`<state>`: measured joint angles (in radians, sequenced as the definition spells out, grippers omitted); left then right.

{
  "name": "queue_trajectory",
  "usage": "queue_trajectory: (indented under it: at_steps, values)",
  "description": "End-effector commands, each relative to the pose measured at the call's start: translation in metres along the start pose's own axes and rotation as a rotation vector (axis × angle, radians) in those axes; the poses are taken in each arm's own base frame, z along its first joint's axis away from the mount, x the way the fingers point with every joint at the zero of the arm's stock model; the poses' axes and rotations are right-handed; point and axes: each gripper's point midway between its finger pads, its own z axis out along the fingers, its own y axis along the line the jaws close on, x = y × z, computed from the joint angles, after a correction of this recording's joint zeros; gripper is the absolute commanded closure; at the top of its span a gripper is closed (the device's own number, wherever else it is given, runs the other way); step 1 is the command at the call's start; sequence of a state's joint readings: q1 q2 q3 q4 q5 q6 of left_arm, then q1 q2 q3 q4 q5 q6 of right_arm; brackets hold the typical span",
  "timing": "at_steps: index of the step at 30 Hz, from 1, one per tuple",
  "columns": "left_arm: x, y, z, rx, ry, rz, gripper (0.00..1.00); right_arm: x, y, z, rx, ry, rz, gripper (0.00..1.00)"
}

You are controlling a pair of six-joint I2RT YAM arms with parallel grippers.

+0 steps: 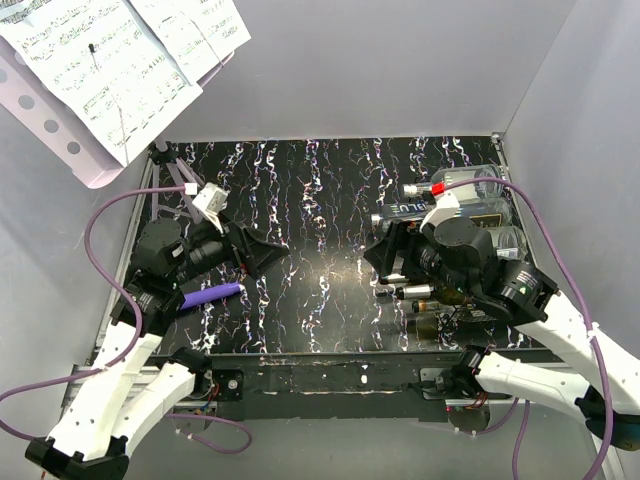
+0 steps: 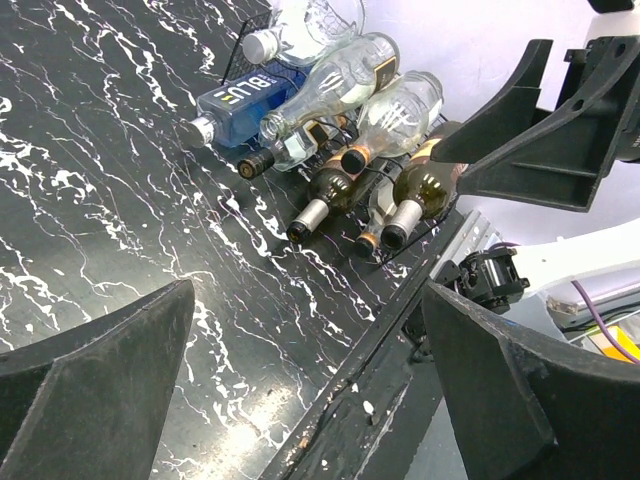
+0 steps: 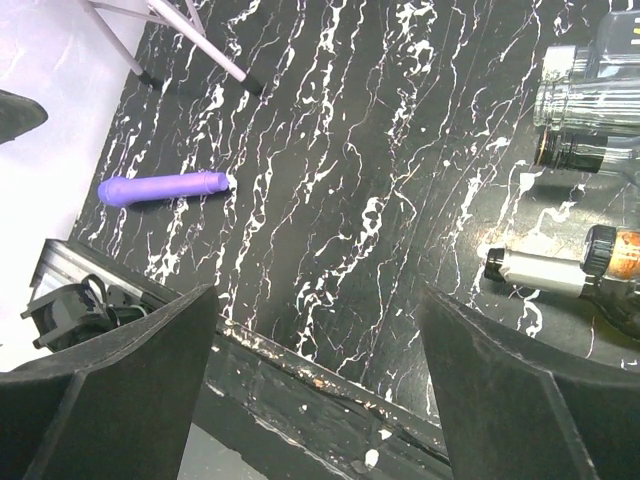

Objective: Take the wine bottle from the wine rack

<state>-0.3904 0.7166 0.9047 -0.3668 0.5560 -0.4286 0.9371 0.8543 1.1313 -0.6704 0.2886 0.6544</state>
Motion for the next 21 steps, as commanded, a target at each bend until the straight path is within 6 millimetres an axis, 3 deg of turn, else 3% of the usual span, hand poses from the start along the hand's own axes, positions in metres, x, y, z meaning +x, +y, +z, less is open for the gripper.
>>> queue_trajectory:
  at_steps: [1, 7, 10, 13, 16, 19, 21]
  values:
    - [-0.004, 0.002, -0.006, -0.032, -0.019, 0.037, 0.02, -0.025, 0.011, -0.01, -0.049, -0.097, 0.01, 0.11]
    - [0.003, 0.013, -0.011, -0.088, -0.008, 0.06, 0.02, -0.039, -0.007, -0.021, 0.014, -0.177, -0.093, 0.11]
    - [0.017, 0.027, -0.013, -0.142, 0.013, 0.063, 0.02, -0.043, -0.019, -0.029, 0.028, -0.212, -0.296, 0.13]
    - [0.033, 0.04, -0.015, -0.184, 0.039, 0.067, 0.02, -0.045, -0.019, -0.031, -0.025, -0.27, -0.501, 0.18]
    - [0.047, 0.051, -0.018, -0.218, 0.049, 0.057, 0.02, -0.033, -0.015, -0.035, -0.113, -0.258, -0.754, 0.29]
    - [0.058, 0.056, -0.021, -0.238, 0.047, 0.028, 0.02, -0.018, -0.029, -0.034, -0.101, -0.166, -0.95, 0.29]
    - [0.062, 0.056, -0.023, -0.236, 0.041, 0.03, 0.02, 0.007, -0.043, -0.032, -0.134, -0.023, -1.117, 0.3]
